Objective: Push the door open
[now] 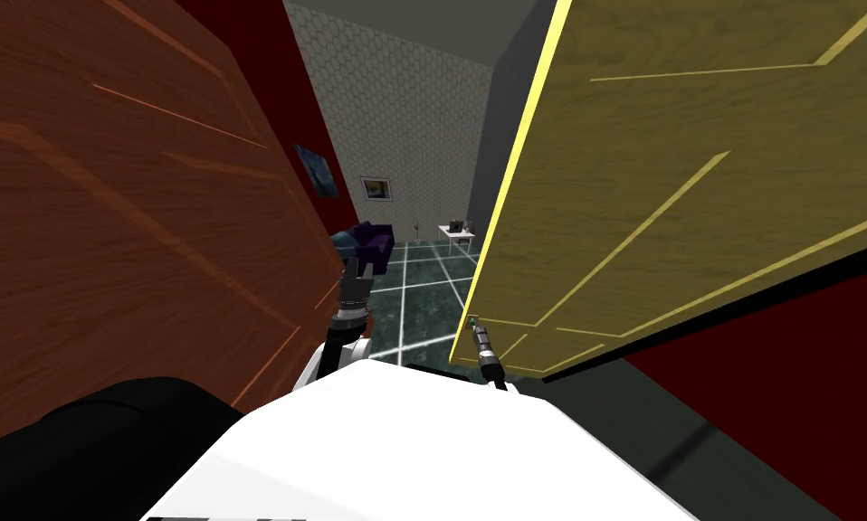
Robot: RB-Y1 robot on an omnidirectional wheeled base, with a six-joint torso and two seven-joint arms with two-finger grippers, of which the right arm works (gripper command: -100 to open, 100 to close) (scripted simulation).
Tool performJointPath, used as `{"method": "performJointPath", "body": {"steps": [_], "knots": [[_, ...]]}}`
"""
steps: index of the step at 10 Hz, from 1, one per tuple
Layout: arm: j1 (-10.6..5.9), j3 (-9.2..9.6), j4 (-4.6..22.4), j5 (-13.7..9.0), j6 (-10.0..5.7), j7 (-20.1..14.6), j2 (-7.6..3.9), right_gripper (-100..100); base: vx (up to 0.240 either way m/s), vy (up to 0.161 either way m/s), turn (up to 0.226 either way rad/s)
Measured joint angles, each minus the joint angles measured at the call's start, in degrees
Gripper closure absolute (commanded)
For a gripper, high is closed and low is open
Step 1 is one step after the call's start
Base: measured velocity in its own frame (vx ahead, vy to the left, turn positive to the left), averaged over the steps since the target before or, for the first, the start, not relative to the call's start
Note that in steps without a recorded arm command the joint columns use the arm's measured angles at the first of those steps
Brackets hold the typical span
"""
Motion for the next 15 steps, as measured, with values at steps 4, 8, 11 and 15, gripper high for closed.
{"method": "performJointPath", "body": {"steps": [4,8,11,15], "knots": [[-0.47,-2.54,0.2,-1.4,-0.30,1.0,-1.01,100,0.168,0.054,-0.087],[0.04,-3.70,-0.7,-2.5,0.16,0.7,-1.67,-100,-0.166,0.078,-0.069],[0.76,-3.97,-1.6,-3.0,0.48,0.2,-0.64,-100,-0.206,0.114,-0.067],[0.88,-4.28,-1.5,-3.4,0.35,0.3,-0.30,-100,0.080,0.023,0.010]]}}
